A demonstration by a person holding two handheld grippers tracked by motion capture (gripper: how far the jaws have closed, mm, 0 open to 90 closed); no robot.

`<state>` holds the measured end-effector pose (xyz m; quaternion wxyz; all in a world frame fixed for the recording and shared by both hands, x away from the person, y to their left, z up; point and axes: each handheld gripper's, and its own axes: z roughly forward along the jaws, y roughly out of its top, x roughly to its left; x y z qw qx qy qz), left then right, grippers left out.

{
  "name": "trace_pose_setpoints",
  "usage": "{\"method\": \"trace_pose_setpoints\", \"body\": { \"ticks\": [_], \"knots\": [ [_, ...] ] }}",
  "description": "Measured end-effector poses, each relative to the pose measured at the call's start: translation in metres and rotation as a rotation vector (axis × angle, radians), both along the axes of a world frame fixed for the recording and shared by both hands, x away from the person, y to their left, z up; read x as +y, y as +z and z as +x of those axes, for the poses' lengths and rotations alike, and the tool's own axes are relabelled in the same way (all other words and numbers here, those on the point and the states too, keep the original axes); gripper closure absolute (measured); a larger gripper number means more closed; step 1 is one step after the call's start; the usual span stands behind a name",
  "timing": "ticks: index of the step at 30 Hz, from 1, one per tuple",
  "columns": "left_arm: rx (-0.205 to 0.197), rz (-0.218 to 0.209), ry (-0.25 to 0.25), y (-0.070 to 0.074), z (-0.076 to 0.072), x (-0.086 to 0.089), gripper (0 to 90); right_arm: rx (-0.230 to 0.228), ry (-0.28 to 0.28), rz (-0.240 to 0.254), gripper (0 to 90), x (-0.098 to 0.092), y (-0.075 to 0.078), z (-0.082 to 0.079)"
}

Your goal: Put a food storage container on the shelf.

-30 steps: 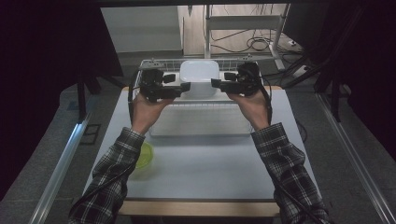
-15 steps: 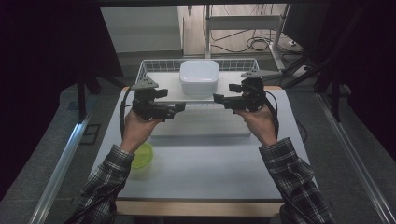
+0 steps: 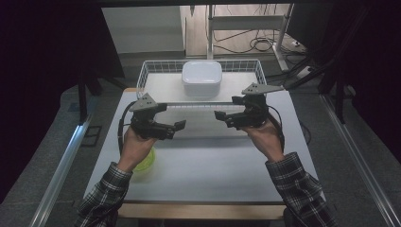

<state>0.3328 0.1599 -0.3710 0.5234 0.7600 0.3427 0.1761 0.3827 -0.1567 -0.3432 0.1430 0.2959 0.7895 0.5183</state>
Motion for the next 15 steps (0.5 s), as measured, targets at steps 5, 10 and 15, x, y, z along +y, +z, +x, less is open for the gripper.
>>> {"method": "trace_pose_setpoints", "body": {
  "ticks": [5,10,15],
  "knots": [
    [0.003,0.011,0.012,-0.01,-0.009,0.001,4.6,0.006,0.007,-0.002,9.0,-0.002,-0.009,-0.007],
    [0.002,0.023,0.027,-0.02,-0.018,0.002,3.5,-0.004,0.013,-0.018,7.2,-0.004,-0.018,-0.013],
    [0.014,0.011,0.033,-0.031,-0.024,0.006,4.9,-0.009,0.021,-0.037,4.9,-0.006,-0.028,-0.019]
  ]
}}
